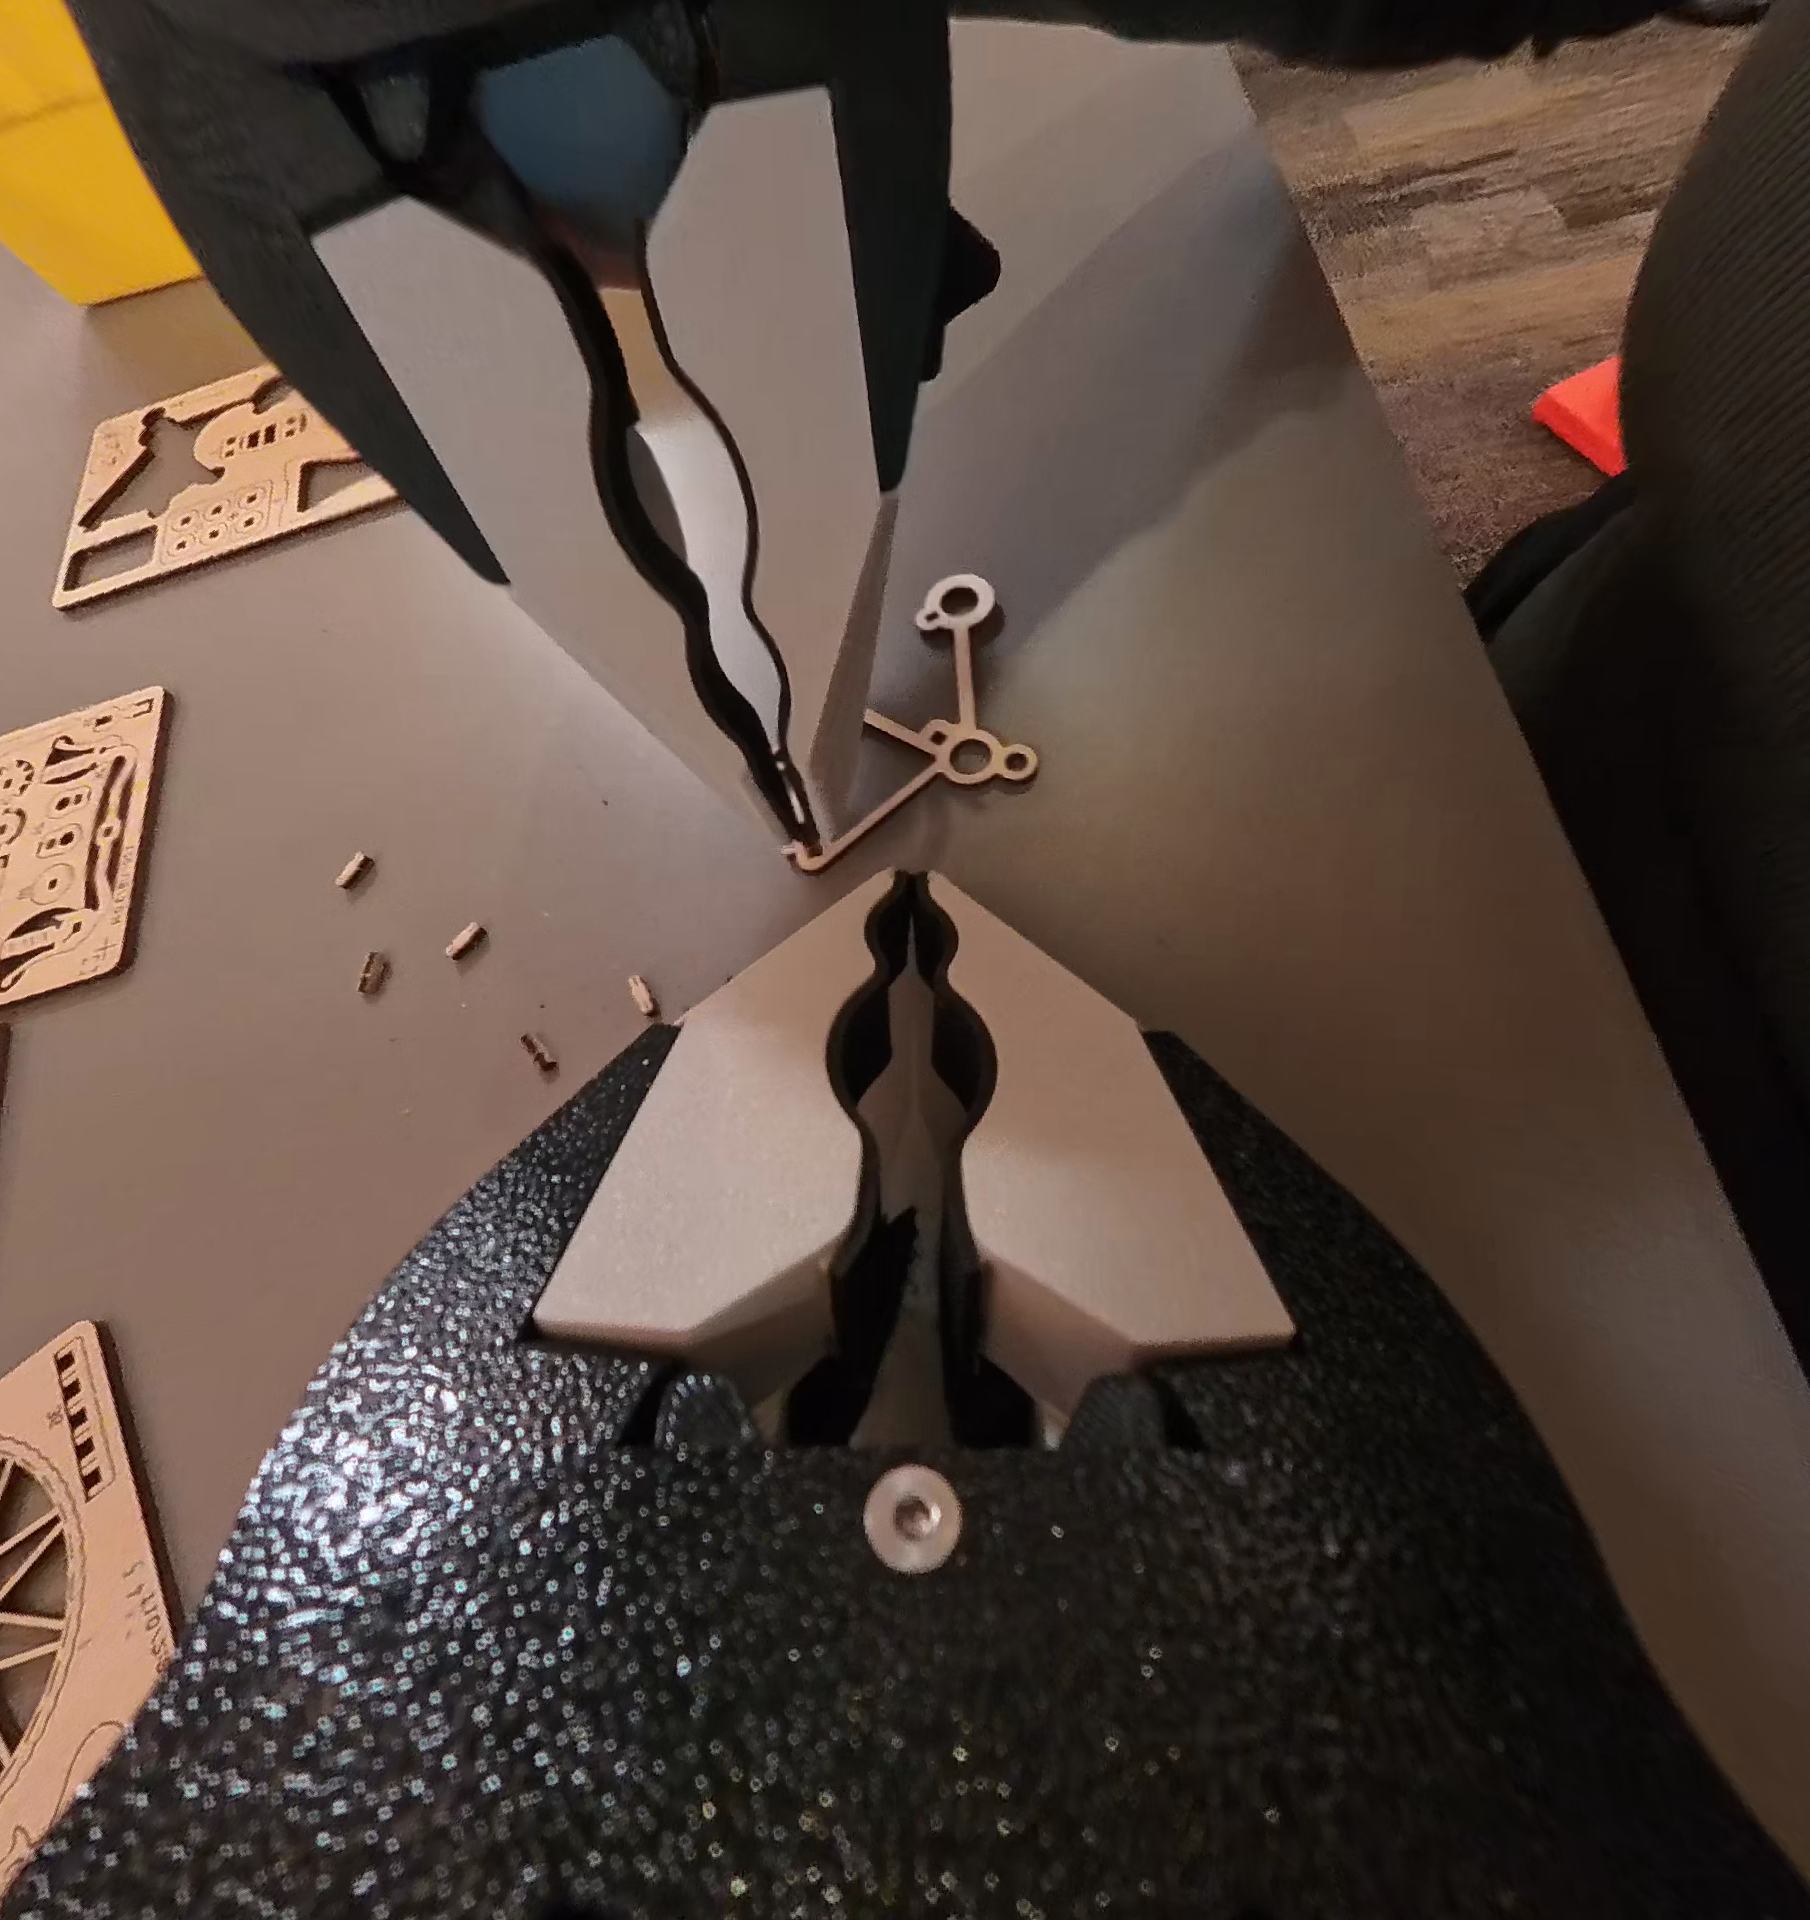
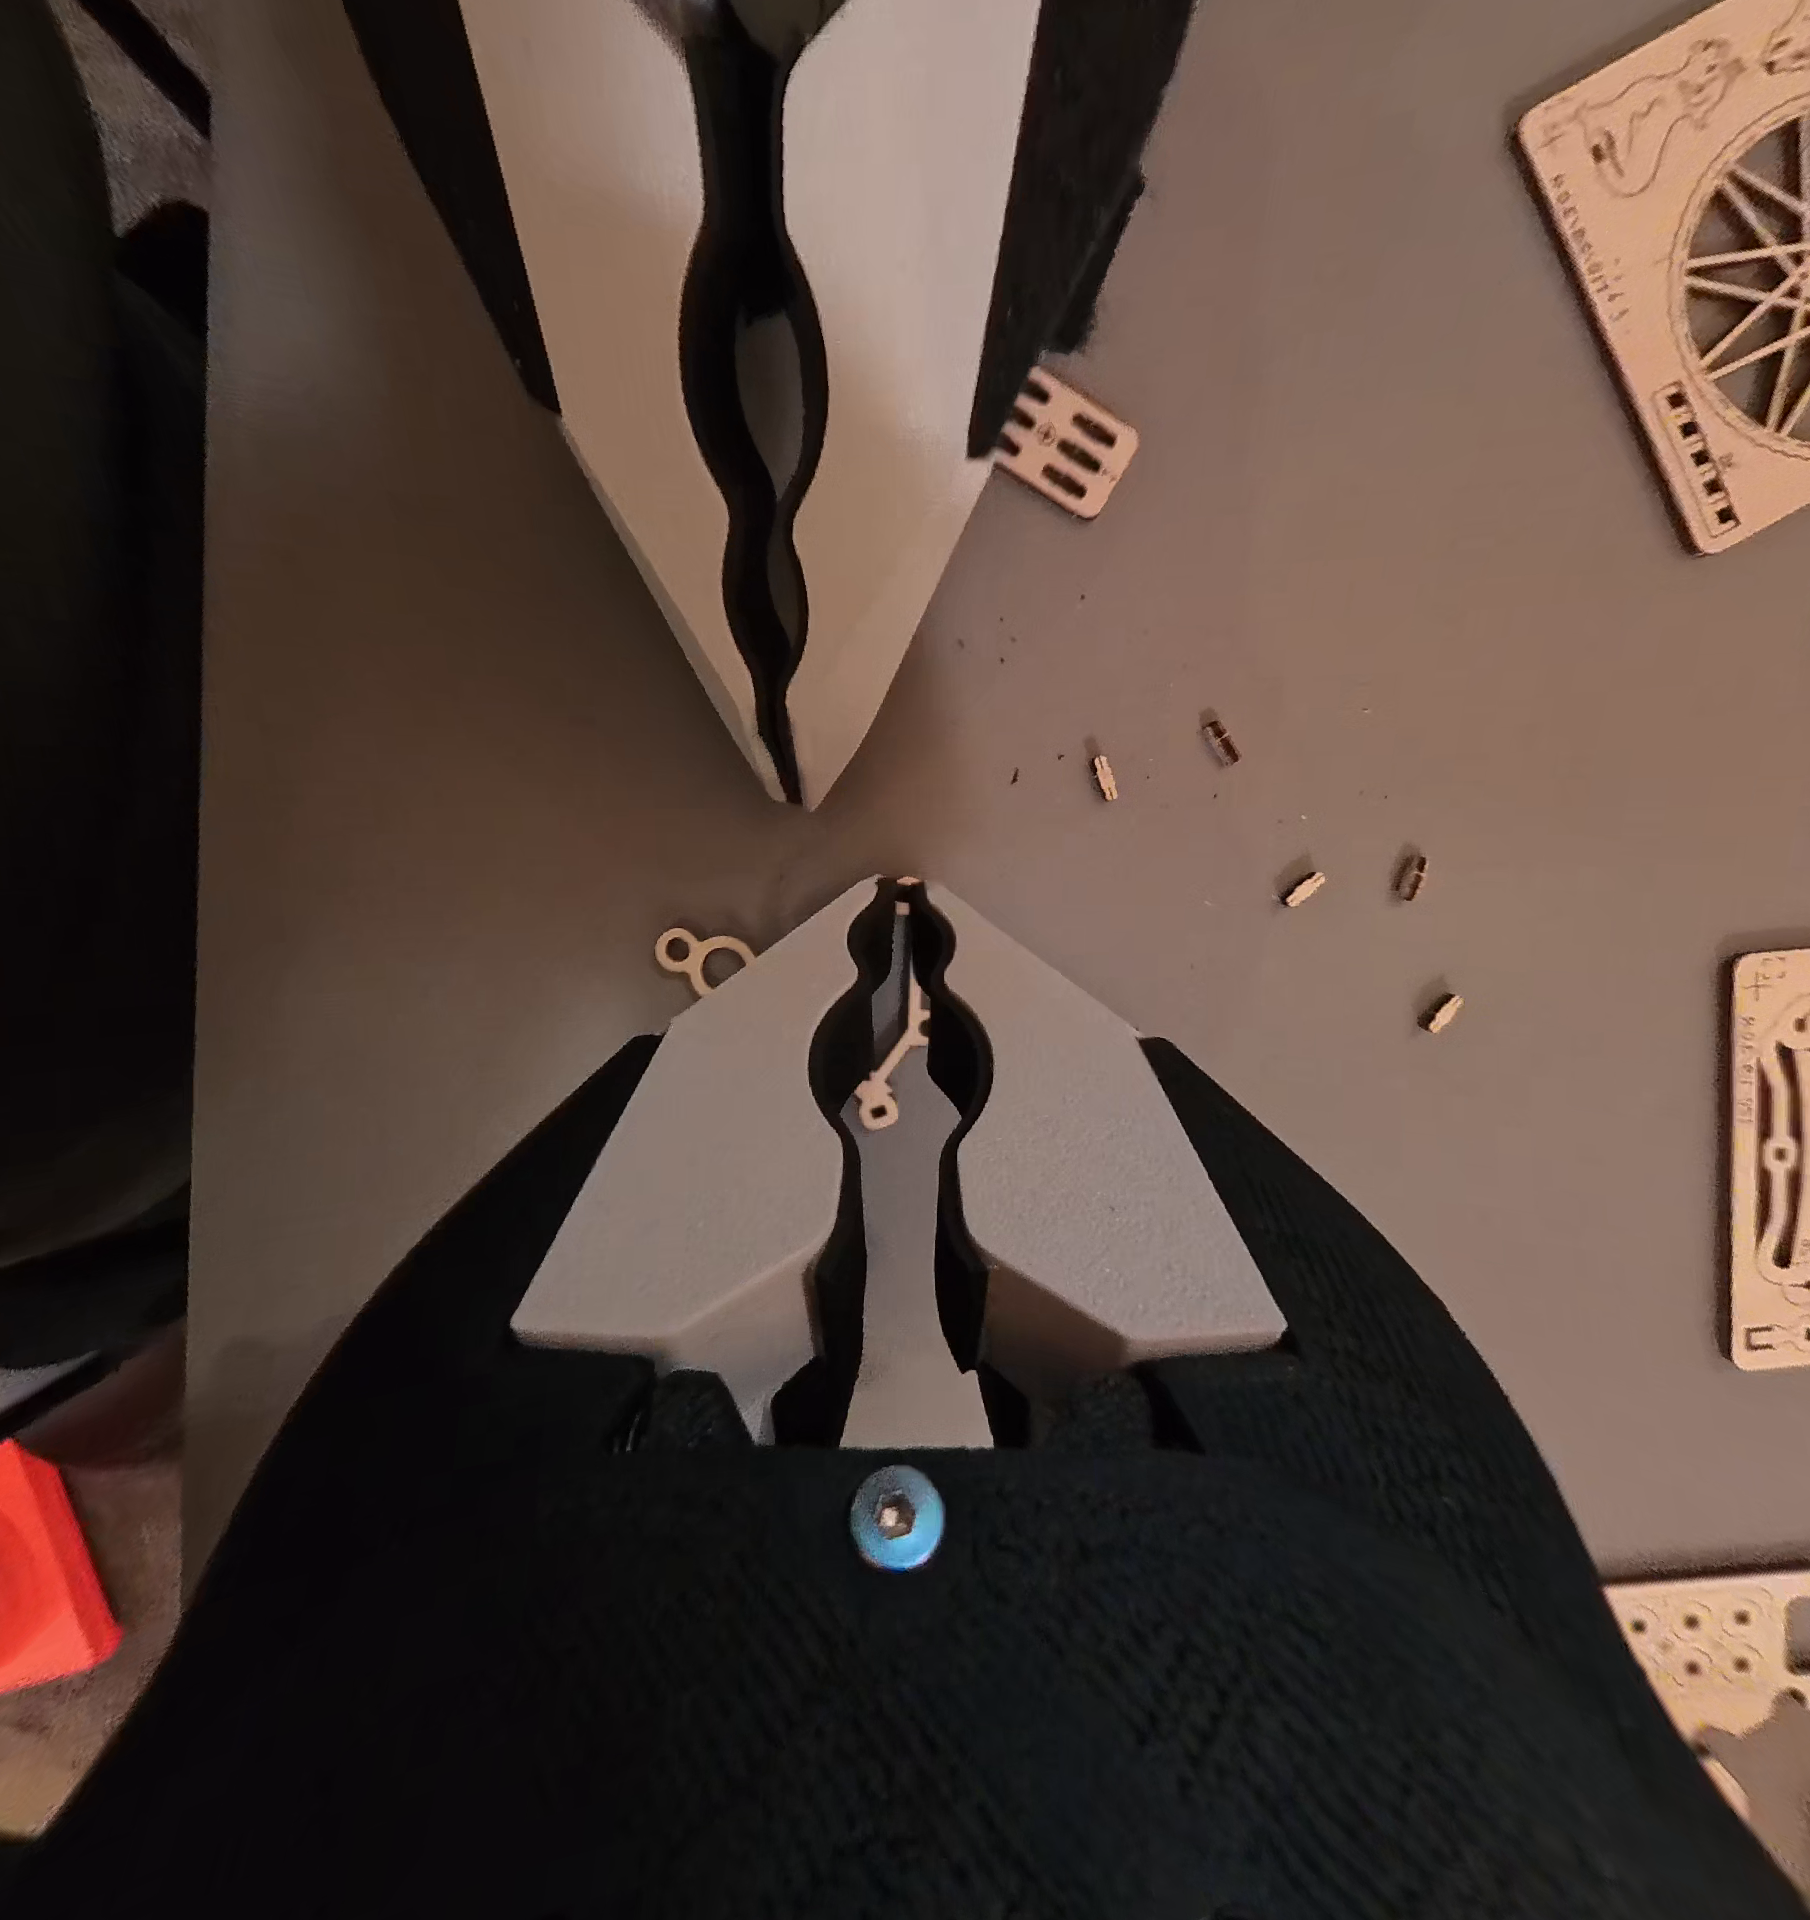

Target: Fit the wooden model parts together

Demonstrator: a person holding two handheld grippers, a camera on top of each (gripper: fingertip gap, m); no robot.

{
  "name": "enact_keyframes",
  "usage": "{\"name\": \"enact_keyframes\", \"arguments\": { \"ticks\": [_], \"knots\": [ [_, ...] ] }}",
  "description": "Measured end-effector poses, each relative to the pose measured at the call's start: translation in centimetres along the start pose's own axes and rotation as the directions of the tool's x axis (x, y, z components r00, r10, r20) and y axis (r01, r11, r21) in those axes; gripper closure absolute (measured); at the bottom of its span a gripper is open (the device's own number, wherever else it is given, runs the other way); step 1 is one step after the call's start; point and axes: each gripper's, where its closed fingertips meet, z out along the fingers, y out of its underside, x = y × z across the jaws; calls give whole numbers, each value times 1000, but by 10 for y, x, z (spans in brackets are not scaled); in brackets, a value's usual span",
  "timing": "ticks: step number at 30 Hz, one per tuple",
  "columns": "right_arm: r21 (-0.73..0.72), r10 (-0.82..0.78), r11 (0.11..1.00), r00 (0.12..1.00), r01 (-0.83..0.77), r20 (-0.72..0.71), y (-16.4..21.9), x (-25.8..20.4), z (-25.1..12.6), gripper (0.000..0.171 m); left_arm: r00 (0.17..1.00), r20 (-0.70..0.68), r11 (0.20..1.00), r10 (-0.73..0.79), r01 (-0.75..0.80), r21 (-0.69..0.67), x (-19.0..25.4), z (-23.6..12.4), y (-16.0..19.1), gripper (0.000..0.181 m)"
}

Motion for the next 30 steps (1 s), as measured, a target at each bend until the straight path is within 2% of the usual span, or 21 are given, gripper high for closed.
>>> {"name": "enact_keyframes", "arguments": {
  "ticks": [11, 15, 18, 24, 30],
  "knots": [
    [338, 50, 941, 996, -22, -75, -10, 29, -16, 170, 995, 97, 994, 12, -22, 106, -13, -10, -18, 181],
    [473, 59, 881, 987, 18, -148, -16, 43, -23, 170, 971, 225, 980, 87, -124, 158, -22, -25, -26, 181],
    [551, 99, 833, 968, 46, -231, -18, 59, -31, 170, 943, 318, 948, 98, -185, 258, -27, -45, -36, 181],
    [629, 184, 749, 847, 208, -499, -15, 95, -58, 170, 938, 345, 854, -43, -145, 500, -34, -77, -48, 181],
    [644, 247, 707, 752, 292, -611, -10, 106, -80, 170, 941, 336, 833, -34, -159, 529, -30, -80, -48, 181]
  ]
}}
